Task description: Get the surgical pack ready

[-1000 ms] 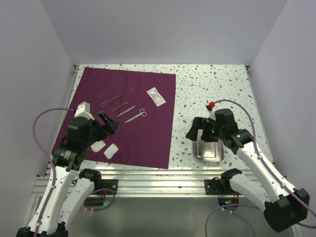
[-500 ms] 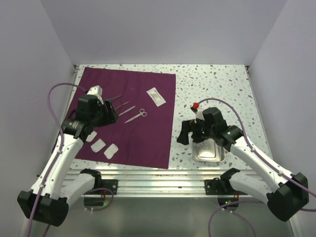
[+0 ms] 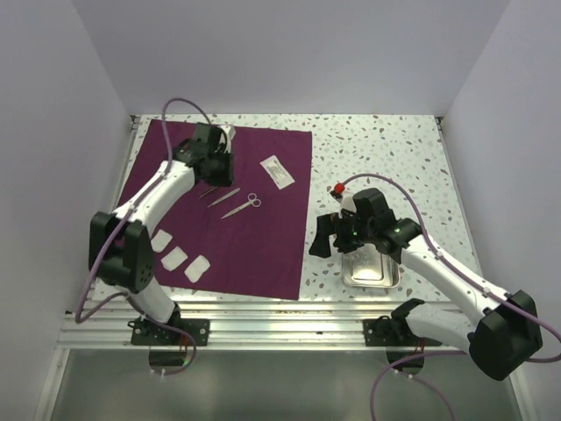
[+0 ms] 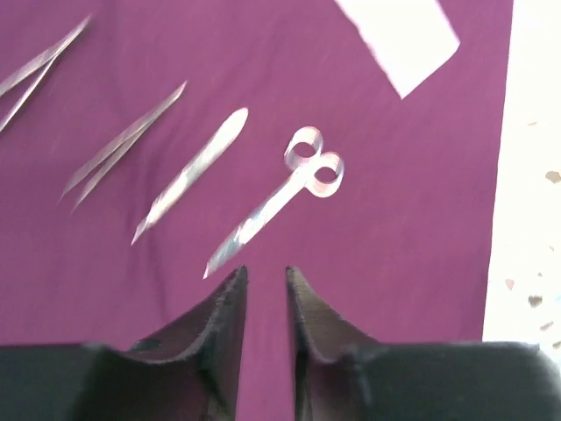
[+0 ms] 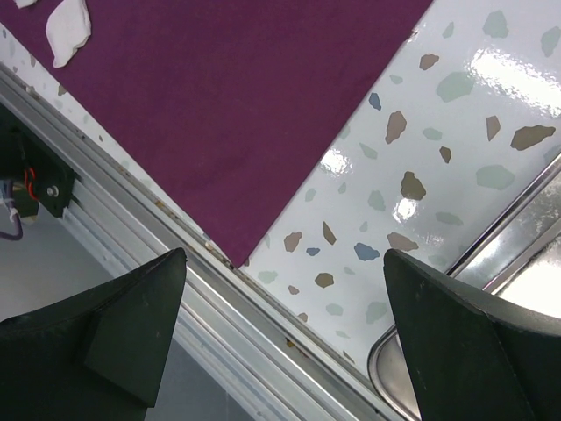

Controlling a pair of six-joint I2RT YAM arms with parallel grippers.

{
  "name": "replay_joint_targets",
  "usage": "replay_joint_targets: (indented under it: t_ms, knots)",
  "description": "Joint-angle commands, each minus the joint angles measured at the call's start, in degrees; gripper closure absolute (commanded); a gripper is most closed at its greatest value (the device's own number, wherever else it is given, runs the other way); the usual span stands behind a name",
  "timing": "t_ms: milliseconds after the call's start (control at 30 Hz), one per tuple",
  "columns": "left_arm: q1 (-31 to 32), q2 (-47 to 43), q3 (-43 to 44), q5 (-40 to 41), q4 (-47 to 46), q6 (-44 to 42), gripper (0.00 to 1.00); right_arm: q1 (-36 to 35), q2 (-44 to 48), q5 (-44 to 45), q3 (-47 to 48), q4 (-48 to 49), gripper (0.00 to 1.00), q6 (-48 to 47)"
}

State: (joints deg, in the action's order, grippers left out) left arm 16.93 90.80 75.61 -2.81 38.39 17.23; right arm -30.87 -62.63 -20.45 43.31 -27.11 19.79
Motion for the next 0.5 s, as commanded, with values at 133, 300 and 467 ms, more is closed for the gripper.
replay_joint_targets:
  t_ms: [133,300,467]
  knots:
    - [2.84,14.56,10.16,-4.49,-2.71,-9.67,0.86,-0.42,0.67,-0.73,0.55,1.80,0.01,-1.60]
    - [5.39,19.32,13.15,-3.08,-0.25,-12.66,0.85,-0.33,0.41,-0.73,0.28,1.71,0.01,-1.60]
    - [6.45,22.22,12.02,0.60,1.07,-14.16,0.75,-0.33,-0.03,-0.74,0.20,2.06,0.01,-1.69]
